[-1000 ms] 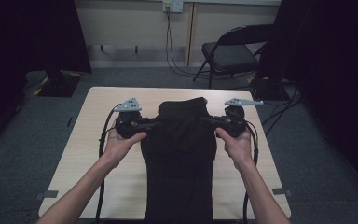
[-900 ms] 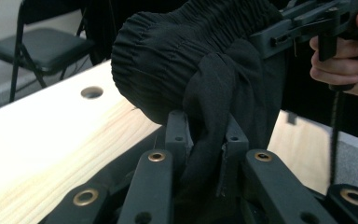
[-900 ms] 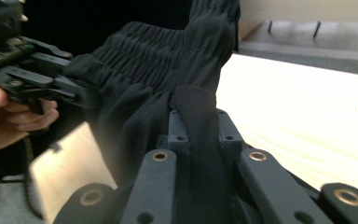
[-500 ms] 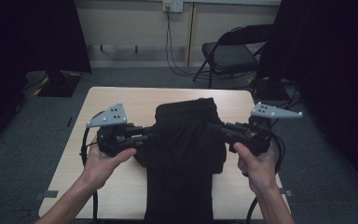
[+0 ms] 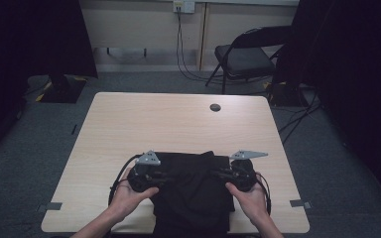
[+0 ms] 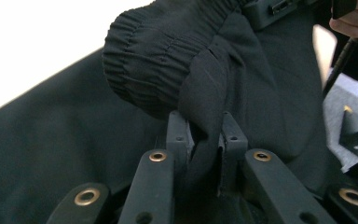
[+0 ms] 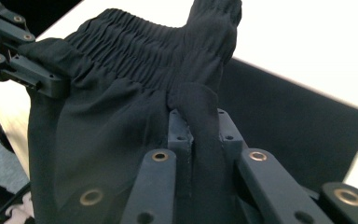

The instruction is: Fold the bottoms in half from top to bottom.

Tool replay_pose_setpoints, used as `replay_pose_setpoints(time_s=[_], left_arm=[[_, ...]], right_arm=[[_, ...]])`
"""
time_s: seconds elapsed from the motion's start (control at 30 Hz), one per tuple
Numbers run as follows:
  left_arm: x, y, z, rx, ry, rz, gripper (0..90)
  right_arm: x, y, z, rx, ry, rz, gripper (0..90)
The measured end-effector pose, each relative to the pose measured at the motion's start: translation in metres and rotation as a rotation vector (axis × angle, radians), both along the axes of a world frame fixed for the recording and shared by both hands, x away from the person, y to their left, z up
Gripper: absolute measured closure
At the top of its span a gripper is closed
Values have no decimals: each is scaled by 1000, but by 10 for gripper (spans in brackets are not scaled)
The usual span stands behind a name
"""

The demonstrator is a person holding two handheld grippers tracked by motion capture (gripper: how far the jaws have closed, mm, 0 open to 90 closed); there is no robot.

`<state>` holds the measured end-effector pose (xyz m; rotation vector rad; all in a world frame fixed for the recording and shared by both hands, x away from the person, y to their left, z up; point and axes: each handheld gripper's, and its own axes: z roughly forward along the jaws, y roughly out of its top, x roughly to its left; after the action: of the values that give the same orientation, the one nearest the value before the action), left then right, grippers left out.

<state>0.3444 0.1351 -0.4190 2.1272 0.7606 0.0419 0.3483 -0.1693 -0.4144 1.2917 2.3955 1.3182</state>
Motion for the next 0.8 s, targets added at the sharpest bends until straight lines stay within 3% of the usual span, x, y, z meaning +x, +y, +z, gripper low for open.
replay_pose_setpoints(time_s=[0.03,0.1,0.17,0.23,0.33,0.4,0.47,0.5,0.57,0.63,0.77,0.8], left_arm=[[1,0,-4,-6,14,0,792],[1,1,-13,-14,38,-11,792],[1,1,-23,8,49,-20,792],[4,1,-34,23,72,-9,792],[7,1,-43,50,73,-1,792],[9,1,-47,47,85,9,793],[13,-1,-51,82,85,16,791],[16,-2,-54,94,93,17,789],[20,-4,-58,109,88,24,785],[28,-5,-58,120,76,45,785],[58,-1,-62,107,65,91,785],[66,0,-63,108,53,109,785]], right_arm=[[-1,1,-7,-13,18,3,807],[-4,4,-14,-66,2,11,805],[-6,7,-21,-115,-5,33,804],[-7,8,-30,-122,17,33,803],[-6,12,-44,-172,37,29,801],[-2,12,-48,-176,55,23,799],[5,10,-53,-142,97,4,797],[8,10,-56,-148,104,7,795],[12,12,-58,-165,98,18,794],[16,15,-60,-194,57,10,794],[39,22,-60,-220,32,-8,795],[46,25,-61,-239,6,-17,796]])
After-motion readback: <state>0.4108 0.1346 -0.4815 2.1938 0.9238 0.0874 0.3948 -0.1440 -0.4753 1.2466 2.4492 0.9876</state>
